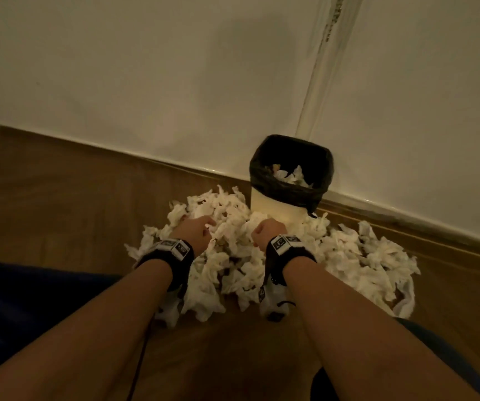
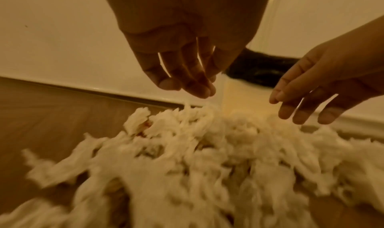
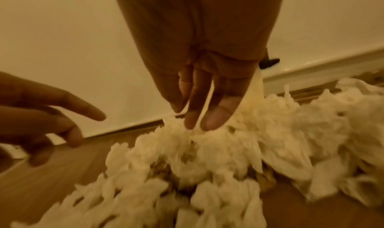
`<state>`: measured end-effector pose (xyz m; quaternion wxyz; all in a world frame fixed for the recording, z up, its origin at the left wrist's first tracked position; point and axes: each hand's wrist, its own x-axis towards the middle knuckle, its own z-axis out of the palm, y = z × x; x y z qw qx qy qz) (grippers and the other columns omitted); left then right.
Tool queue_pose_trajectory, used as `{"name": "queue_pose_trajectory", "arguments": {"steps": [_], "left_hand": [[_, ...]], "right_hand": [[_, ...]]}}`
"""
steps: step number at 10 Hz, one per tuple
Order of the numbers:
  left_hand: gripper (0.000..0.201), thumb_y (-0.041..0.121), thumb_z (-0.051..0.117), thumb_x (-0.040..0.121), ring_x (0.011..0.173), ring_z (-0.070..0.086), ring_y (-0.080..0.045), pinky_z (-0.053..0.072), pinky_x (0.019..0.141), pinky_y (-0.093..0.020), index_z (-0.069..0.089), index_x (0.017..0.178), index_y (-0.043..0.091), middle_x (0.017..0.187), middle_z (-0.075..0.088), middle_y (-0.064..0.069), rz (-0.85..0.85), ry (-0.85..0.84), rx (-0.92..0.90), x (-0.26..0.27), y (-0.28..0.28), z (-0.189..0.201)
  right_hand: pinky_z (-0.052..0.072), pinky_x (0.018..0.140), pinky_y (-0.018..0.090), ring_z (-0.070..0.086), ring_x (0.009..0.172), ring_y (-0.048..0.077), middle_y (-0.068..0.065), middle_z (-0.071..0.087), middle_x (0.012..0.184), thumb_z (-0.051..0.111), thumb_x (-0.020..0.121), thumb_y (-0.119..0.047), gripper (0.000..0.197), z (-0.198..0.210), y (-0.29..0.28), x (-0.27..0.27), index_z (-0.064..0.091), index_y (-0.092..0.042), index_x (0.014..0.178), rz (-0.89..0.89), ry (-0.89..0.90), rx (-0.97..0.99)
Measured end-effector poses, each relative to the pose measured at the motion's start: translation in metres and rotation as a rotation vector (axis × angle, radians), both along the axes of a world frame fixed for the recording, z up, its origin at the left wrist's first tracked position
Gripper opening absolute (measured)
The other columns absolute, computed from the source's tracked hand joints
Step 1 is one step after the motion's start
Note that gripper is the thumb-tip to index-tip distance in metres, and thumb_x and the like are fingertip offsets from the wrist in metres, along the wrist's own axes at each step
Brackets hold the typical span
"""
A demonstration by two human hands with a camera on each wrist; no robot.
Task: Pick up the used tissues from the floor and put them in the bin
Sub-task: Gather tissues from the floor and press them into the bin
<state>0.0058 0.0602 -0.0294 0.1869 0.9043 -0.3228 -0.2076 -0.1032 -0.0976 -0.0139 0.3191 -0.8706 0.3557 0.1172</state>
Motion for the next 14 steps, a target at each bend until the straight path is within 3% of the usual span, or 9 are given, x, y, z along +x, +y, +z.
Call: {"name": "queue_pose_trajectory", "arguments": {"steps": [3,4,6,7,8,11,12,13,14], "left_hand": [[0.032,0.016,0.038,0.095,0.061,0.051,-0.016,0.039,0.053,-0.024,0.052,0.122,0.025,0.081,0.059,-0.001,0.029,0.063,0.11,-0.029,0.066,-0.031],[0.032,0.015,0.036,0.095,0.067,0.056,-0.022,0.045,0.059,-0.031,0.053,0.121,0.024,0.087,0.064,-0.005,0.046,0.095,0.116,-0.037,0.072,-0.038],[0.033,0.014,0.036,0.095,0.063,0.051,-0.018,0.04,0.055,-0.027,0.052,0.122,0.024,0.089,0.065,-0.007,0.041,0.097,0.105,-0.039,0.079,-0.041],[0.032,0.015,0.036,0.096,0.066,0.051,-0.014,0.04,0.057,-0.026,0.052,0.122,0.023,0.095,0.062,-0.004,0.039,0.089,0.097,-0.04,0.079,-0.04],[0.033,0.015,0.035,0.096,0.097,0.055,-0.02,0.042,0.077,-0.028,0.052,0.123,0.022,0.115,0.057,-0.006,0.02,0.056,0.105,-0.041,0.077,-0.042],[0.032,0.028,0.048,0.092,0.116,0.044,-0.026,0.046,0.091,-0.038,0.051,0.125,0.028,0.129,0.041,-0.006,-0.012,-0.065,0.179,-0.044,0.069,-0.055],[0.043,0.044,0.061,0.081,0.127,0.028,-0.03,0.043,0.091,-0.047,0.046,0.121,0.041,0.138,0.027,-0.002,-0.09,-0.117,0.301,-0.052,0.067,-0.063],[0.049,0.048,0.07,0.073,0.13,0.019,-0.033,0.043,0.088,-0.051,0.046,0.115,0.047,0.14,0.016,0.0,-0.143,-0.135,0.405,-0.061,0.065,-0.074],[0.041,0.036,0.072,0.076,0.13,0.015,-0.033,0.042,0.091,-0.052,0.05,0.11,0.044,0.14,0.012,0.0,-0.102,-0.104,0.415,-0.063,0.067,-0.085]], "right_hand": [[0.028,0.113,0.048,0.021,0.139,0.039,0.014,0.009,0.154,0.05,0.095,-0.038,0.056,-0.071,0.033,-0.016,0.03,-0.024,0.146,0.175,0.298,-0.078],[0.028,0.113,0.043,0.021,0.14,0.038,0.013,0.005,0.156,0.052,0.095,-0.038,0.065,-0.076,0.032,-0.015,0.021,-0.022,0.15,0.168,0.306,-0.033],[0.034,0.104,0.036,0.035,0.132,0.033,0.014,0.031,0.146,0.068,0.085,-0.024,0.056,-0.091,0.043,-0.013,0.046,-0.017,0.137,0.185,0.227,-0.028],[0.038,0.093,0.026,0.044,0.127,0.03,0.016,0.042,0.14,0.058,0.09,-0.012,0.04,-0.094,0.048,-0.014,0.054,-0.009,0.13,0.159,0.203,-0.049],[0.043,0.089,0.025,0.054,0.117,0.029,0.017,0.056,0.129,0.05,0.094,-0.009,0.03,-0.089,0.047,-0.007,0.061,-0.004,0.122,0.07,0.149,0.022],[0.046,0.088,0.029,0.055,0.116,0.029,0.011,0.061,0.123,0.049,0.094,-0.011,0.024,-0.086,0.039,-0.006,0.068,-0.012,0.109,-0.261,-0.155,0.284],[0.052,0.084,0.036,0.061,0.09,0.027,0.017,0.061,0.115,0.052,0.093,-0.027,0.034,-0.083,0.036,-0.003,0.06,-0.005,0.117,-0.518,-0.279,0.61],[0.056,0.072,0.04,0.057,0.06,0.024,0.008,0.058,0.069,0.066,0.082,-0.044,0.037,-0.079,0.032,0.0,0.061,-0.008,0.076,-0.785,-0.343,0.719],[0.056,0.054,0.032,0.053,0.042,0.022,0.008,0.05,0.053,0.065,0.086,-0.029,0.029,-0.075,0.033,-0.001,0.055,-0.006,0.071,-0.866,-0.356,0.809]]}}
